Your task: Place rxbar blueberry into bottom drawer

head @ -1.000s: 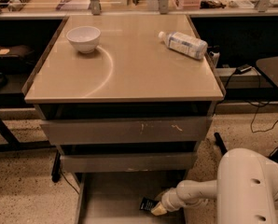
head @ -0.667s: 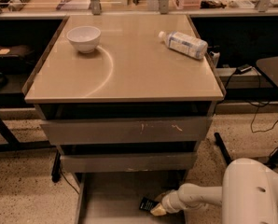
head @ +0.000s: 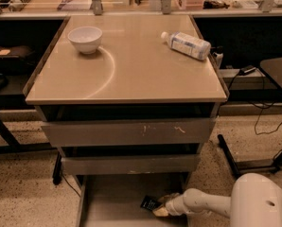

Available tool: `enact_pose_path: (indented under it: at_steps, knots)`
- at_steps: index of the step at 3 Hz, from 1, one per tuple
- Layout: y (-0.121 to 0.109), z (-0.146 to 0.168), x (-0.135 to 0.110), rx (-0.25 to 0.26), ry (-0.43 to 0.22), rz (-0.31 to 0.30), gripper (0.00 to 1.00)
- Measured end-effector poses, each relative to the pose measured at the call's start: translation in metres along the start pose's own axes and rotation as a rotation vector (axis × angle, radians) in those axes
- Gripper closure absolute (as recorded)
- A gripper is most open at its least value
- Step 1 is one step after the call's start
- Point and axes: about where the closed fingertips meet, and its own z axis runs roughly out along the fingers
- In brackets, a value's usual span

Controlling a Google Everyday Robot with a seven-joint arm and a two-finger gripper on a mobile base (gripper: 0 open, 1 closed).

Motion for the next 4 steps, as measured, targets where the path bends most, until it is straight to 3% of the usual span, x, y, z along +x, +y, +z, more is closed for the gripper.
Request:
enact_pose_path:
  at_steps: [4]
  knots:
    - [-0.0013,0.0006,0.0001,0.002,-0.001,0.001,0.1]
